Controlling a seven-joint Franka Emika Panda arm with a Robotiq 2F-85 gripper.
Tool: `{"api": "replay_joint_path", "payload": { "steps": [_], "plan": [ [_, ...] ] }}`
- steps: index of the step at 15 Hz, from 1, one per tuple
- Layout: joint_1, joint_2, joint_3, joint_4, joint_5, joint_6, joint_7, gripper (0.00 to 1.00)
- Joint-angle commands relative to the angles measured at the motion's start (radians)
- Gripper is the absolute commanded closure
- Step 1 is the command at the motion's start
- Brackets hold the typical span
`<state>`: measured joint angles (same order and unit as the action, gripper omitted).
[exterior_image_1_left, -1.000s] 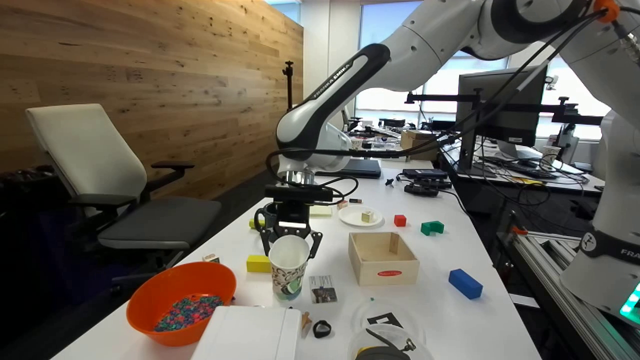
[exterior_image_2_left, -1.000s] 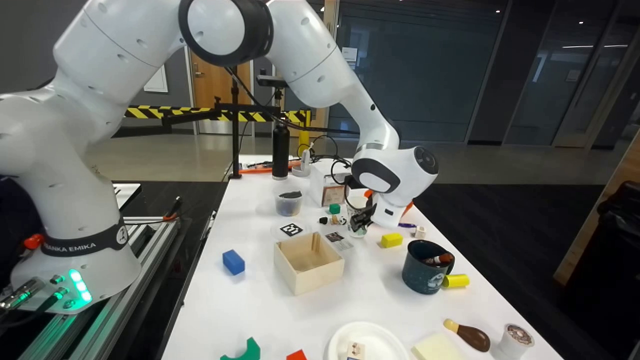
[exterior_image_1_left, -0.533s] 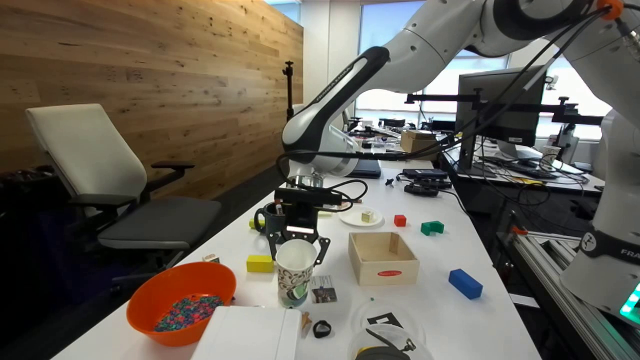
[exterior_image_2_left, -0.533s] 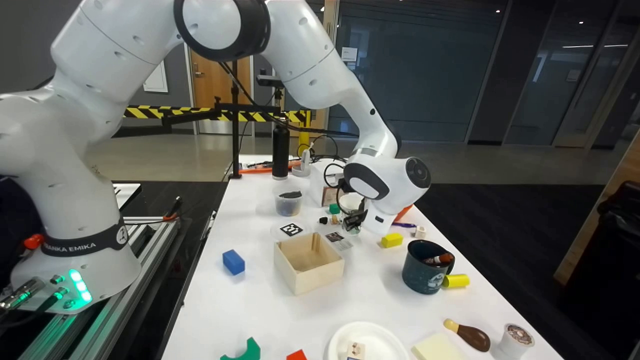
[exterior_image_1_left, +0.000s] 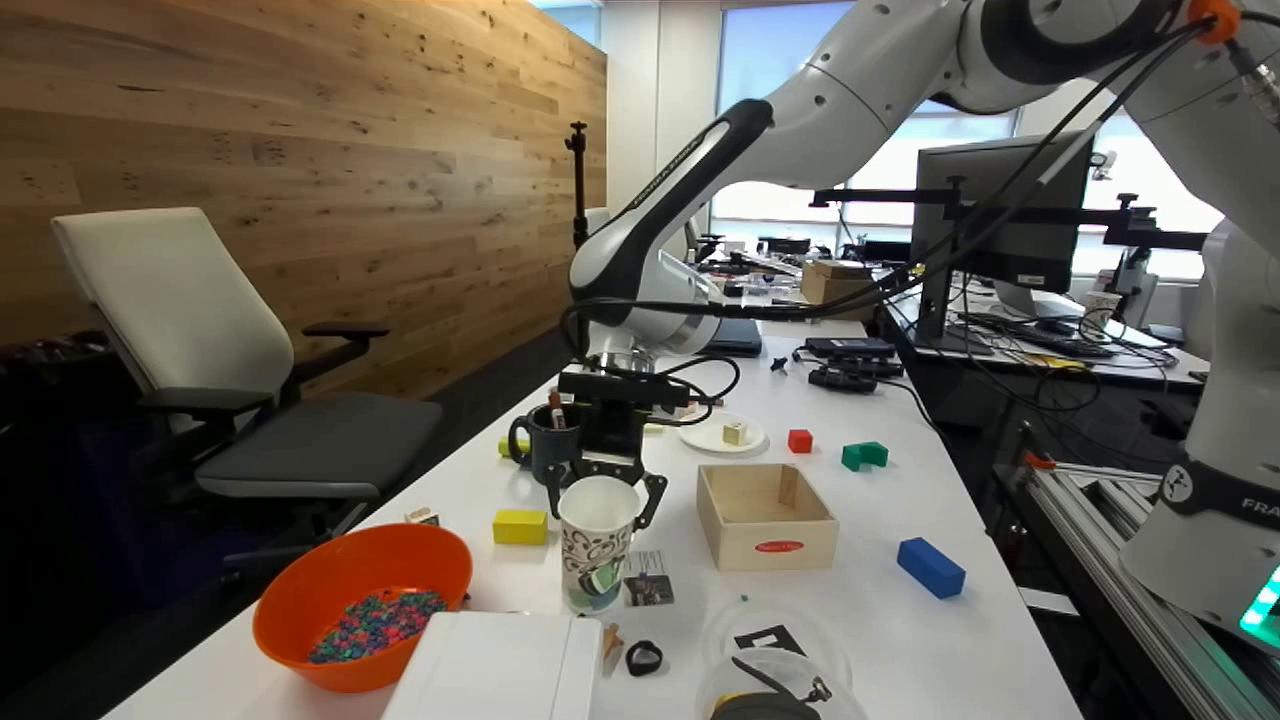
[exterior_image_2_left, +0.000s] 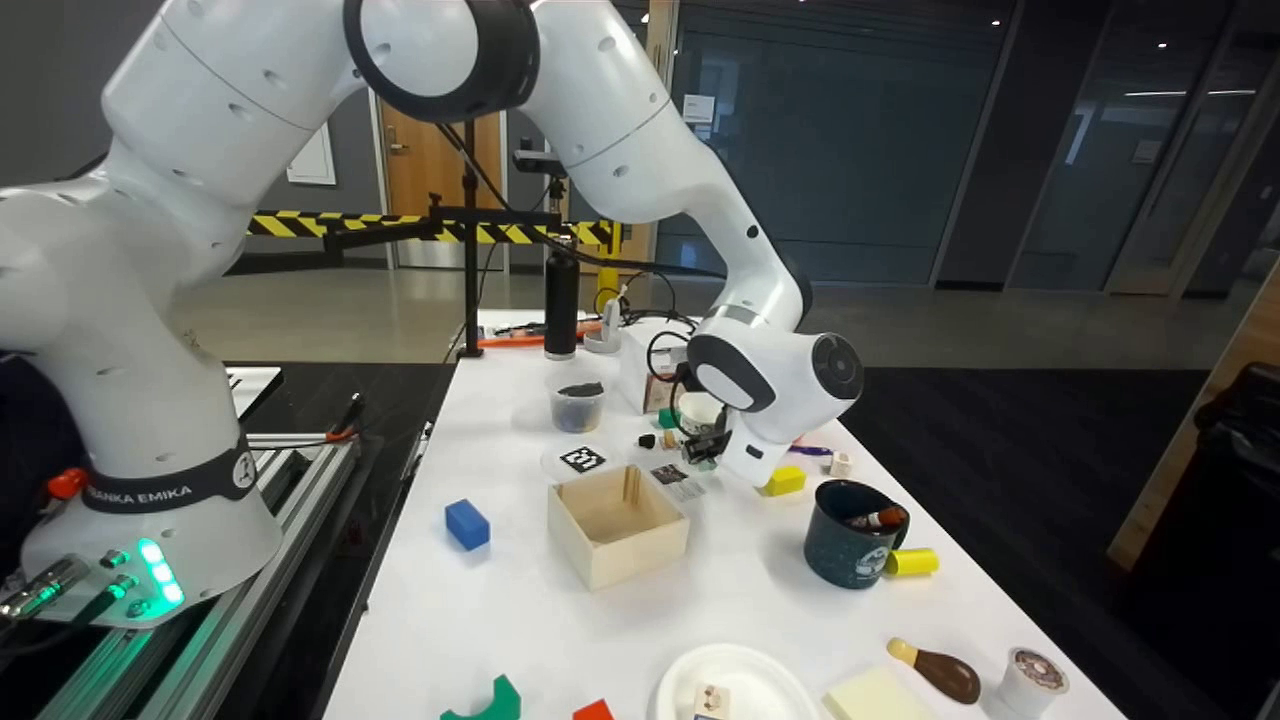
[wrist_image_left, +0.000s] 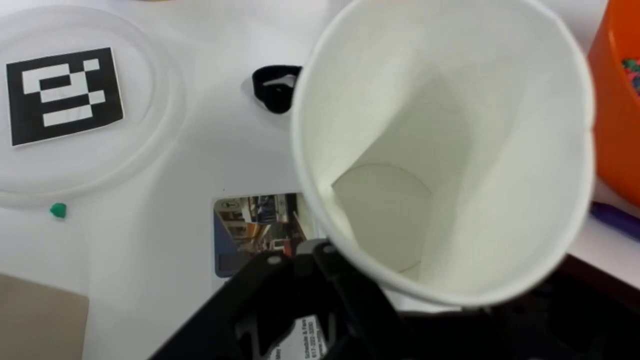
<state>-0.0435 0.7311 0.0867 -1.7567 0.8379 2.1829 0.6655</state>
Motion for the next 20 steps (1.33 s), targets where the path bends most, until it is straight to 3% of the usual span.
{"api": "replay_joint_path", "payload": {
  "steps": [1,9,20],
  "plan": [
    [-0.012,0.011,-0.011,-0.013,0.058,-0.052,-0.079,0.8],
    [-0.032,0.045,-0.016,0.013,0.105,-0.198,-0.227,0.8],
    [0.129,-0.021,-0.13,-0.039,0.032,0.028,-0.085,0.8]
  ]
}}
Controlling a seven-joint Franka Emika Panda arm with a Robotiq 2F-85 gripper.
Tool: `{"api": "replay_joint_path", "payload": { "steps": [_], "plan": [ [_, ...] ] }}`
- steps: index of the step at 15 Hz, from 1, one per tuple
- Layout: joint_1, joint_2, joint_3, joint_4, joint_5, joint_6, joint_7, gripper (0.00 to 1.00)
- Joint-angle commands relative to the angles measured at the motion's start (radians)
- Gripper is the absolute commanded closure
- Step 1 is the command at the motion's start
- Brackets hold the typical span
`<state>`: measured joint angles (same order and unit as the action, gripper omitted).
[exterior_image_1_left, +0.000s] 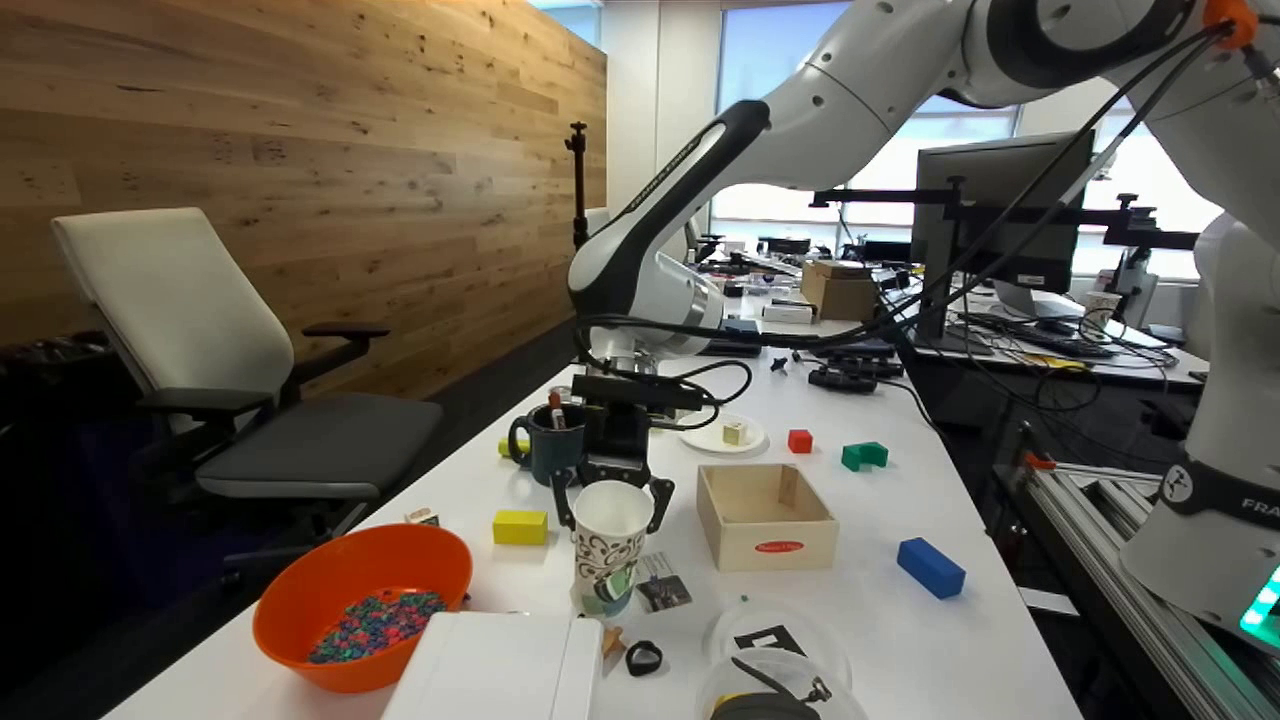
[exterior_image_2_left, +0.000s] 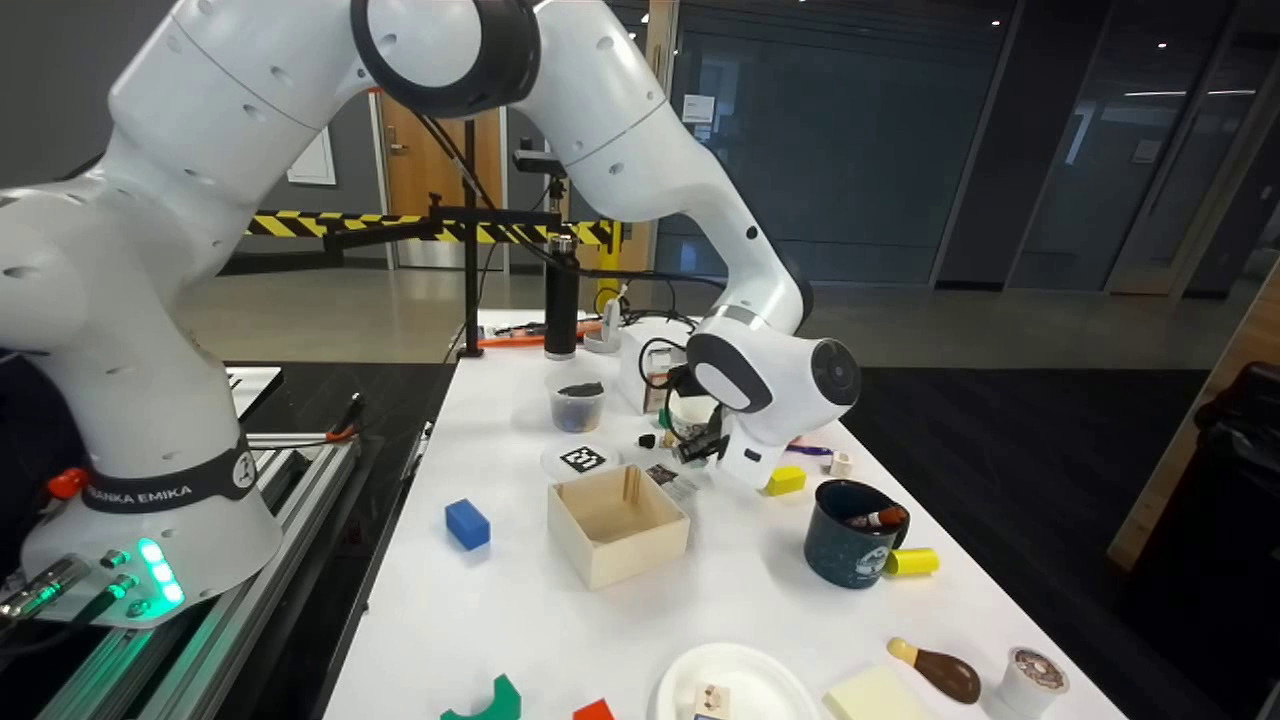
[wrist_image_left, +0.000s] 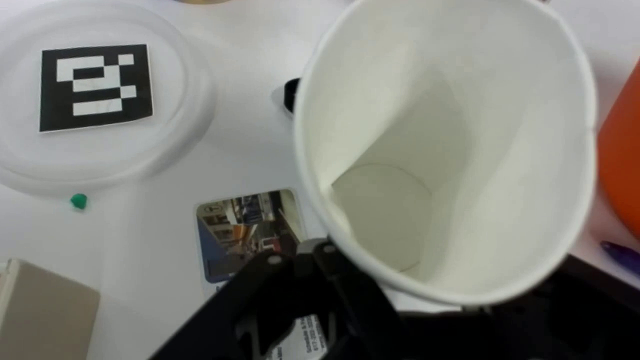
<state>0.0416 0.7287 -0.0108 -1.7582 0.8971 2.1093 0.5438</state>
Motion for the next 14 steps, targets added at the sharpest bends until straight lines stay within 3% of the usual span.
{"api": "replay_joint_path", "payload": {
  "steps": [1,2,3,4,6,10,11,14],
  "plan": [
    [0.052,-0.022,-0.036,-0.041,-0.03,0.117,0.051,0.8],
    [0.058,-0.026,-0.038,-0.044,-0.032,0.128,0.064,0.8],
    [0.063,-0.028,-0.039,-0.048,-0.034,0.139,0.076,0.62],
    [0.068,-0.03,-0.042,-0.049,-0.039,0.142,0.093,0.3],
    [0.072,-0.033,-0.043,-0.05,-0.045,0.151,0.112,0.3],
    [0.079,-0.023,-0.05,-0.058,-0.063,0.209,0.149,0.03],
    [0.05,-0.013,-0.024,-0.037,-0.037,0.181,0.108,0.2],
    [0.051,-0.011,-0.025,-0.044,-0.042,0.197,0.113,0.03]
  ]
}}
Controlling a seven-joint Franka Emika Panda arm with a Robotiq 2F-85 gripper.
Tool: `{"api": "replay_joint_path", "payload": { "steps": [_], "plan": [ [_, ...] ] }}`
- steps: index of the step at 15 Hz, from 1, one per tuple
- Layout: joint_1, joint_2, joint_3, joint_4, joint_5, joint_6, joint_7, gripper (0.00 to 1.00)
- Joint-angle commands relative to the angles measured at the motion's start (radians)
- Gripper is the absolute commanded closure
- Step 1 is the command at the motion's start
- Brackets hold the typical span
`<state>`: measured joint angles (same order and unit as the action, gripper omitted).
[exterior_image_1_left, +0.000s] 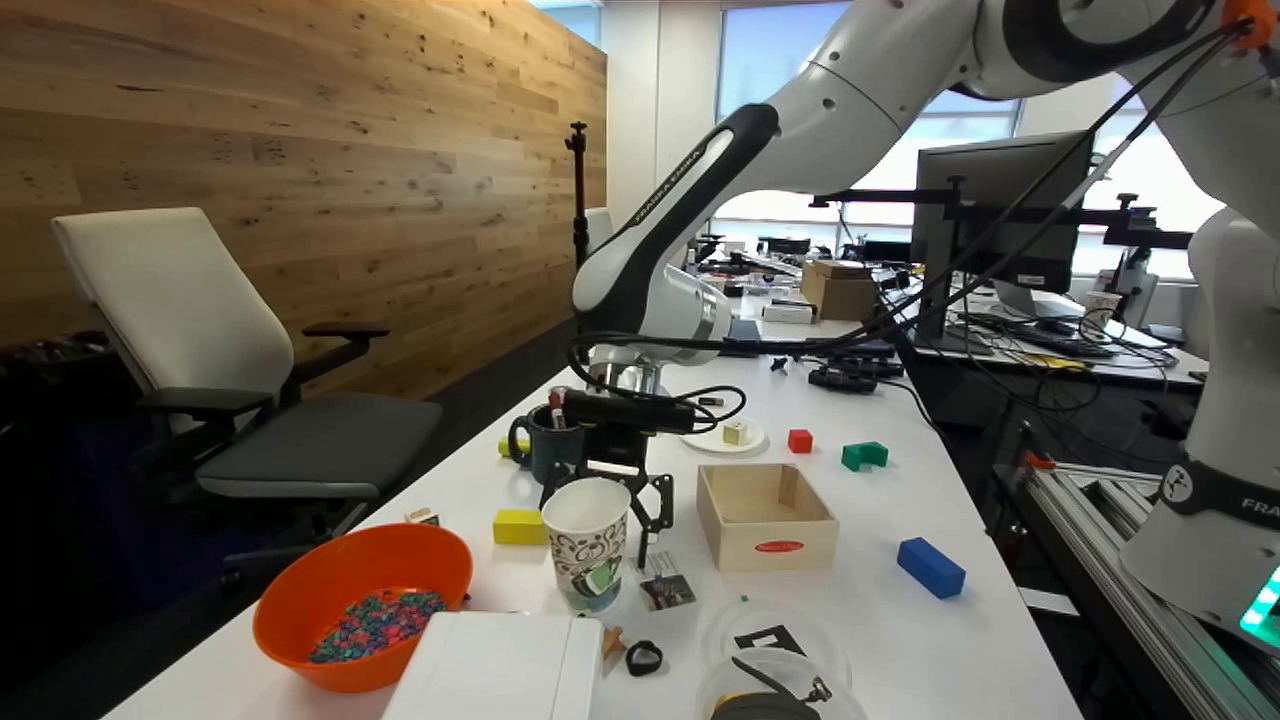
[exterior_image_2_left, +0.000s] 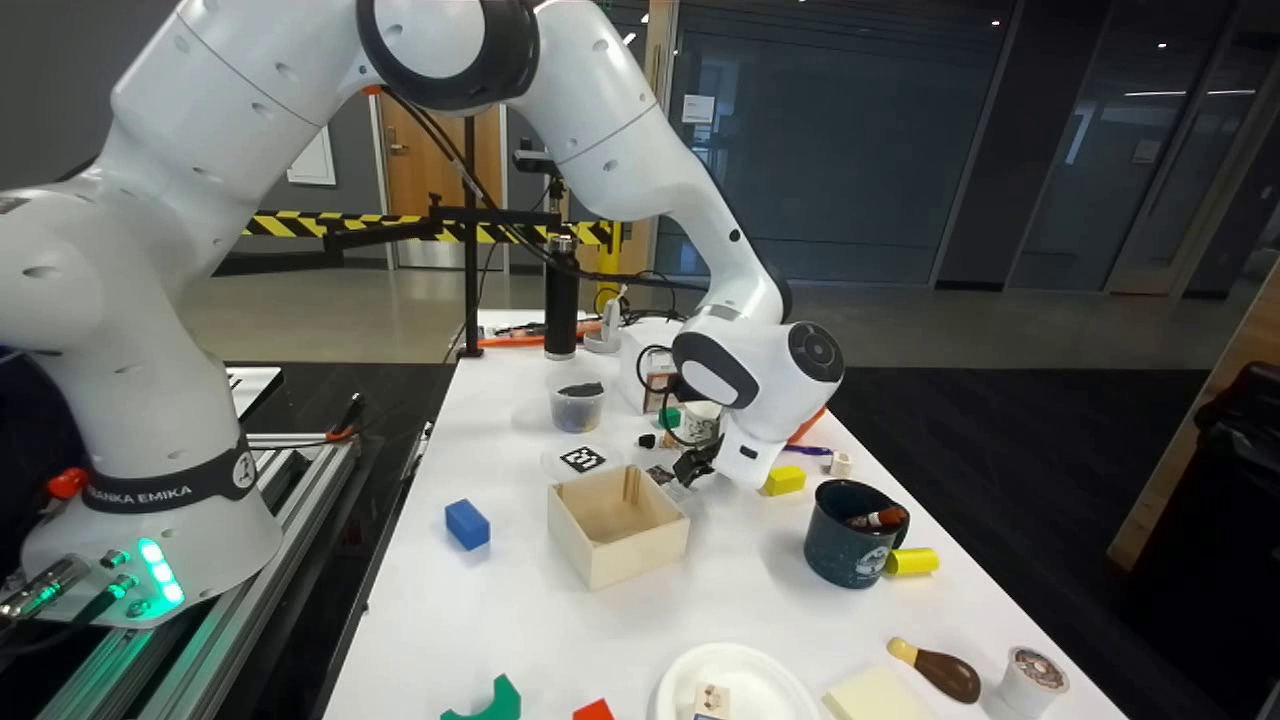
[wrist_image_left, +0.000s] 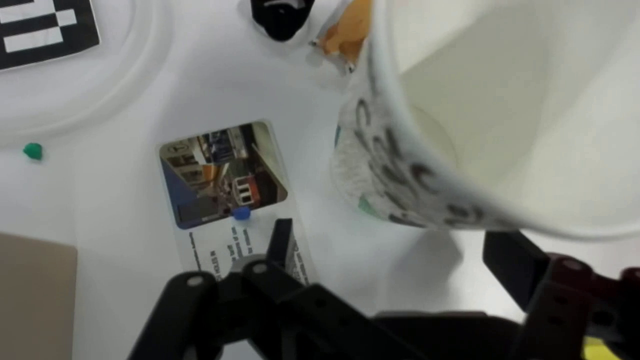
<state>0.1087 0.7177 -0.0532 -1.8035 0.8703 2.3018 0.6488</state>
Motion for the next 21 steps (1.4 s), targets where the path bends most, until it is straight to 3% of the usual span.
{"api": "replay_joint_path", "payload": {
  "steps": [1,14,17,21],
  "plan": [
    [-0.016,0.0,0.018,0.0,-0.016,0.006,0.008,0.03],
    [0.019,-0.054,-0.006,-0.024,-0.066,0.092,0.046,0.0],
    [0.045,-0.099,-0.018,-0.038,-0.12,0.136,0.075,0.0],
    [0.114,-0.197,-0.069,-0.079,-0.303,0.236,0.213,0.0]
  ]
}}
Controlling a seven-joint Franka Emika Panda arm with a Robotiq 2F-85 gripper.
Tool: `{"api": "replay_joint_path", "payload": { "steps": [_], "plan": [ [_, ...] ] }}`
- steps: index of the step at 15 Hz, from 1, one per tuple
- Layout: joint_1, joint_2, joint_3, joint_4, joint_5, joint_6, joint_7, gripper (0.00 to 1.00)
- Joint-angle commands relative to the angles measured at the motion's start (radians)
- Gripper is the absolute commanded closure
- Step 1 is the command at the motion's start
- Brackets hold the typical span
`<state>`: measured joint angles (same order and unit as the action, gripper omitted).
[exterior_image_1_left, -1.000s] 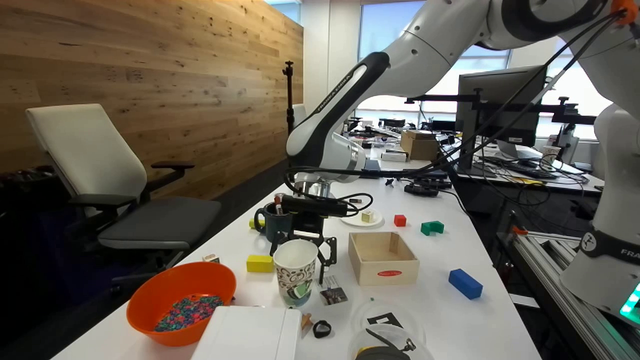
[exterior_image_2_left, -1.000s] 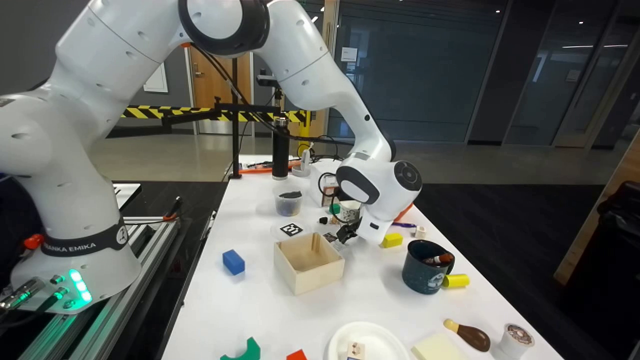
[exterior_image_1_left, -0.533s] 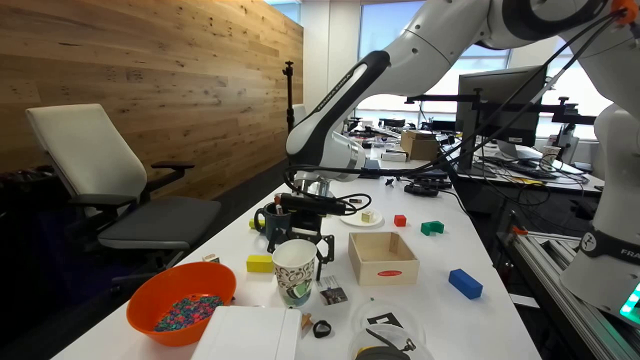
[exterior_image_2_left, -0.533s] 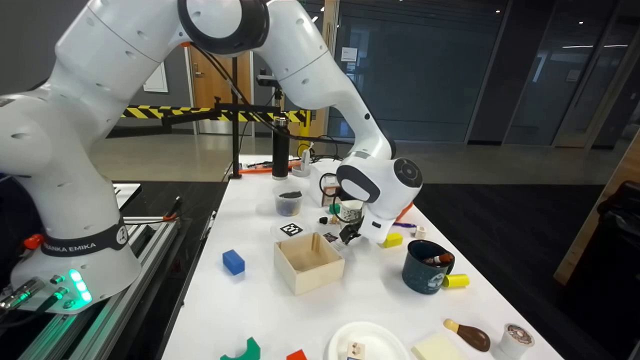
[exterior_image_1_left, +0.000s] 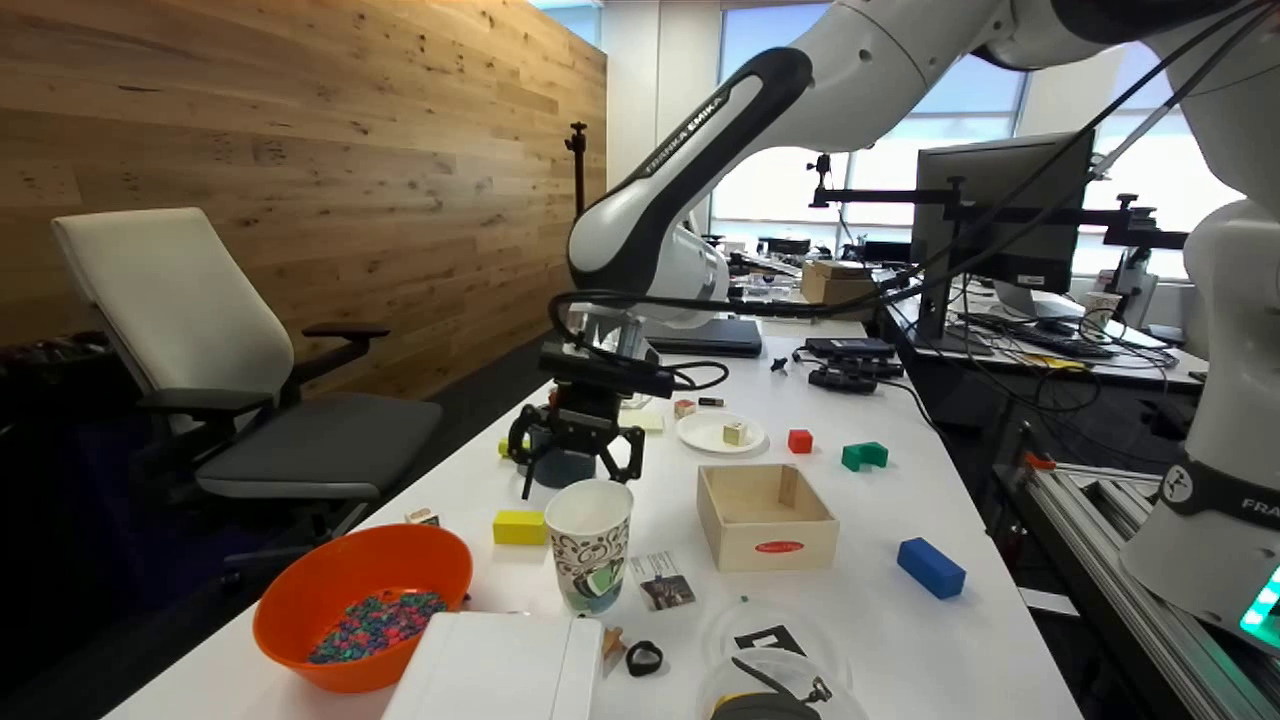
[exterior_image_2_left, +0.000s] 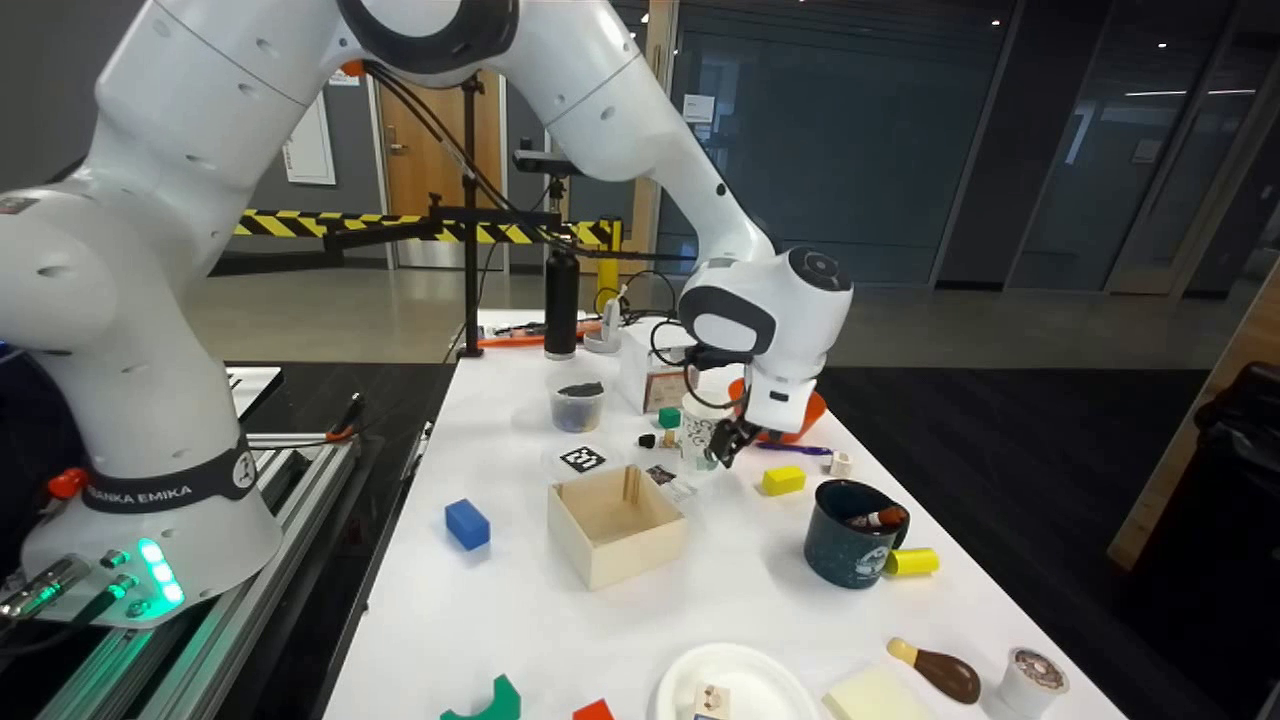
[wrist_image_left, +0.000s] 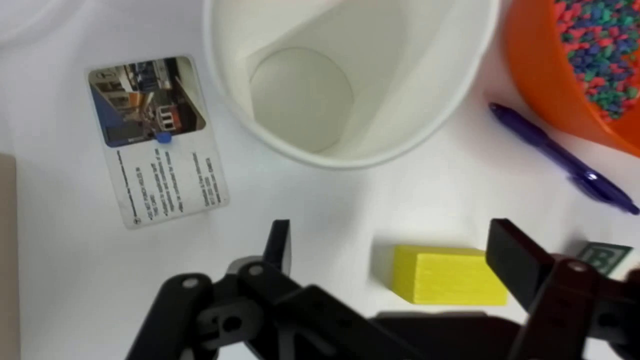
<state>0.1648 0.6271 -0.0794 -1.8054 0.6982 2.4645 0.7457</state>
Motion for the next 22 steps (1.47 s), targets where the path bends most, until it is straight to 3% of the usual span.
{"api": "replay_joint_path", "payload": {
  "steps": [1,5,8,16,22],
  "plan": [
    [0.074,-0.131,-0.058,-0.084,-0.194,0.098,0.158,0.0],
    [0.121,-0.213,-0.111,-0.144,-0.482,0.172,0.249,0.0],
    [0.103,-0.269,-0.103,-0.188,-0.64,0.041,0.221,0.0],
    [-0.003,-0.382,0.017,-0.303,-0.655,-0.305,-0.082,0.0],
    [-0.074,-0.366,0.059,-0.366,-0.621,-0.317,-0.453,0.0]
  ]
}}
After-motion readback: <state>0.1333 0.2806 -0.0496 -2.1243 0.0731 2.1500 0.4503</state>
